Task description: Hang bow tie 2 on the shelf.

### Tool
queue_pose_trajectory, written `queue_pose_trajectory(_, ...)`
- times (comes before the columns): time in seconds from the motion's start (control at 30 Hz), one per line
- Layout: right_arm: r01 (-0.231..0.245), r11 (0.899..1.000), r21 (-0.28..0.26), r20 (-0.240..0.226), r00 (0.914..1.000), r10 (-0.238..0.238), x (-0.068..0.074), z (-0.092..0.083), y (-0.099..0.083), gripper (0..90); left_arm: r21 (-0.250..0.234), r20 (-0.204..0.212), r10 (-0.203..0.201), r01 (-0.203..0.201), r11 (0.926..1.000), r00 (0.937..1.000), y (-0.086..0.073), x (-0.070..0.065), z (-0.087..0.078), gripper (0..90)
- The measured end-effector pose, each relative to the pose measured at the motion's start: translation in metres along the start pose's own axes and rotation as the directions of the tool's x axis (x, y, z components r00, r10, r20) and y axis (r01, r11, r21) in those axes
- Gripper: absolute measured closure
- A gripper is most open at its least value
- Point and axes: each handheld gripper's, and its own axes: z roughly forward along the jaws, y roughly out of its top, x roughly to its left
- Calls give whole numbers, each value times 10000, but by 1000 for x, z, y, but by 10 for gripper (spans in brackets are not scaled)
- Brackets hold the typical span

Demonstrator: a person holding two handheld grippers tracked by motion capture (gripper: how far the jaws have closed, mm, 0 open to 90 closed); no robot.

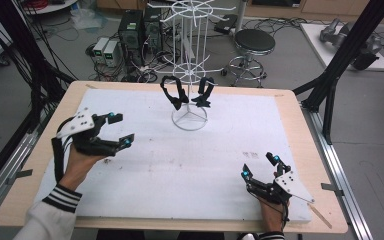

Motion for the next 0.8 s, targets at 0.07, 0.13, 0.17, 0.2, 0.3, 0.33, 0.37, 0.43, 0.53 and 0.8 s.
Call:
queue_pose_trajectory(0.07, -36, 10000, 27, 15, 10000, 36, 0, 0, 0, 118, -226, -254, 76, -81, 9997, 9996, -14, -2, -13, 185)
queue_pose_trajectory(0.13, 41, 10000, 23, 66, 10000, -41, 1, 0, 0, 118, -400, -577, 217, -241, 9989, 9981, -30, -5, -26, 182)
queue_pose_trajectory(0.17, 21, 10000, 44, 61, 10000, -21, 1, 0, 0, 118, -512, -692, 203, -239, 9984, 9974, -38, -7, -31, 178)
queue_pose_trajectory(0.2, 34, 10000, 65, 77, 10000, -35, 1, 0, 0, 118, -486, -804, 185, -225, 9986, 9966, -46, -8, -36, 177)
queue_pose_trajectory(0.3, 21, 10000, 87, 111, 9999, -22, 2, 0, 0, 118, -445, -1152, 4, -56, 9990, 9933, -70, -11, -48, 166)
queue_pose_trajectory(0.33, 17, 10000, 89, 111, 9999, -18, 2, 0, 0, 118, -524, -1272, 27, -94, 9986, 9919, -75, -12, -50, 163)
queue_pose_trajectory(0.37, 19, 10000, 91, 109, 9999, -20, 2, 0, 0, 118, -709, -1492, -60, -46, 9975, 9888, -82, -12, -54, 162)
queue_pose_trajectory(0.43, 76, 9999, 84, 140, 9999, -77, 2, 1, 0, 118, -1053, -1728, -279, 97, 9944, 9846, -90, -12, -58, 163)
queue_pose_trajectory(0.53, 53, 9999, 109, 158, 9999, -55, 2, 0, 0, 118, -1047, -2107, -420, 201, 9943, 9766, -98, -13, -59, 161)
queue_pose_trajectory(0.8, 98, 9999, 112, 175, 9998, -100, 2, 0, 0, 118, -1311, -2576, -578, 243, 9911, 9645, -107, -15, -61, 155)
